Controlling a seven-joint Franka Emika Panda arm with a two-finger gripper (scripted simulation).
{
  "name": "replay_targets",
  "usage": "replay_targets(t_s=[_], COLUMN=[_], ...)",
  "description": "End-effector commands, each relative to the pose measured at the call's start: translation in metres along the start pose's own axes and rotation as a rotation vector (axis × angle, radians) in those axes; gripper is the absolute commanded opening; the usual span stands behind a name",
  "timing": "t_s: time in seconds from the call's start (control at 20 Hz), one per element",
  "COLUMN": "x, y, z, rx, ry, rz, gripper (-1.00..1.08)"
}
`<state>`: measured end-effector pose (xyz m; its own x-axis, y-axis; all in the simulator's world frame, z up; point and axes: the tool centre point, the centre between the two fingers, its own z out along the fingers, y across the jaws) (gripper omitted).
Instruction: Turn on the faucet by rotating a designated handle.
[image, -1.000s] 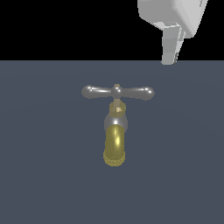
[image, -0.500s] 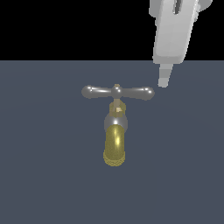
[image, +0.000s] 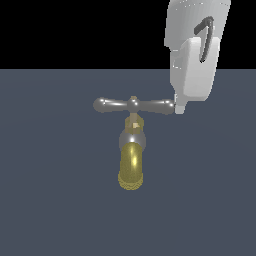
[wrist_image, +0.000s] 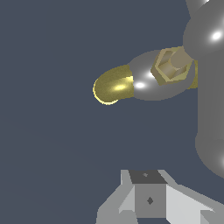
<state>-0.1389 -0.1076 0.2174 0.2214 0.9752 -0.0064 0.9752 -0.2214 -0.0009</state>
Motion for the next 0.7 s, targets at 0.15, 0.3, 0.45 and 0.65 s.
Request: replay_targets(t_s=[0.15, 0.3, 0.45, 0.65], x=[0.003, 0.005, 0.006, 0.007], y=[0.009, 0.012, 0.014, 0.015], z=[0.013, 0.017, 0.020, 0.021], rx=[-0.002, -0.002, -0.002, -0.002], ry=[0.002, 0.003, 0.004, 0.006], rz=[-0.071, -0.095, -0.111, -0.120], gripper=[-1.00, -1.00, -1.00, -1.00])
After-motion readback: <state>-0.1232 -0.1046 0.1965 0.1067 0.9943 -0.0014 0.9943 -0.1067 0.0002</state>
